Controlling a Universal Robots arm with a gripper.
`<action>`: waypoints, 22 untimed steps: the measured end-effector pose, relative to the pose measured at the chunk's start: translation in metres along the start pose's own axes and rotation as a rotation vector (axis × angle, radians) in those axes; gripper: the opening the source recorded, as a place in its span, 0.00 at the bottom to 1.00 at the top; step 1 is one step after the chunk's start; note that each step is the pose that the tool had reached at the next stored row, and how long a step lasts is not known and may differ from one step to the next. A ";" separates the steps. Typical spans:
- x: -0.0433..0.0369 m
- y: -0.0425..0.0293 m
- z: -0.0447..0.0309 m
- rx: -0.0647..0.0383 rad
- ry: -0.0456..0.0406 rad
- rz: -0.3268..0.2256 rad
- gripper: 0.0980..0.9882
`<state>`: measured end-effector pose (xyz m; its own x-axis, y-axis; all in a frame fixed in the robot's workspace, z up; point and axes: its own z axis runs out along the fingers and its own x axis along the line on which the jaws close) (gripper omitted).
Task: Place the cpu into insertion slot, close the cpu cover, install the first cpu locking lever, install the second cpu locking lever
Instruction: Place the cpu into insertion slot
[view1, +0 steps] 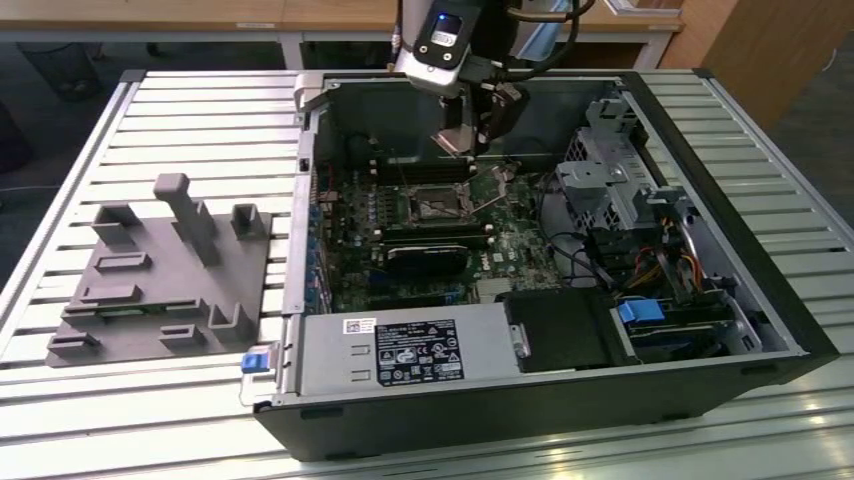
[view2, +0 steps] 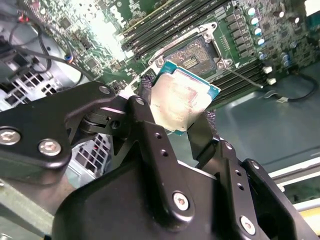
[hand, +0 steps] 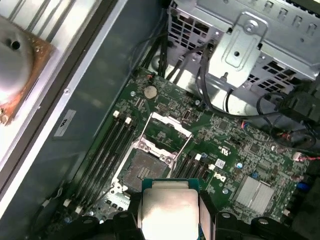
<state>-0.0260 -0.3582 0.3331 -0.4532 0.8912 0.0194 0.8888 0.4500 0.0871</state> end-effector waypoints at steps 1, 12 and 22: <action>0.0000 -0.0001 0.0008 0.000 -0.0003 0.006 0.49; -0.0001 -0.0008 0.0093 0.000 -0.0008 0.009 0.49; -0.0002 -0.0014 0.0157 0.000 -0.0008 0.009 0.49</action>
<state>-0.0260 -0.3581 0.3174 -0.4448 0.8954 0.0195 0.8929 0.4417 0.0871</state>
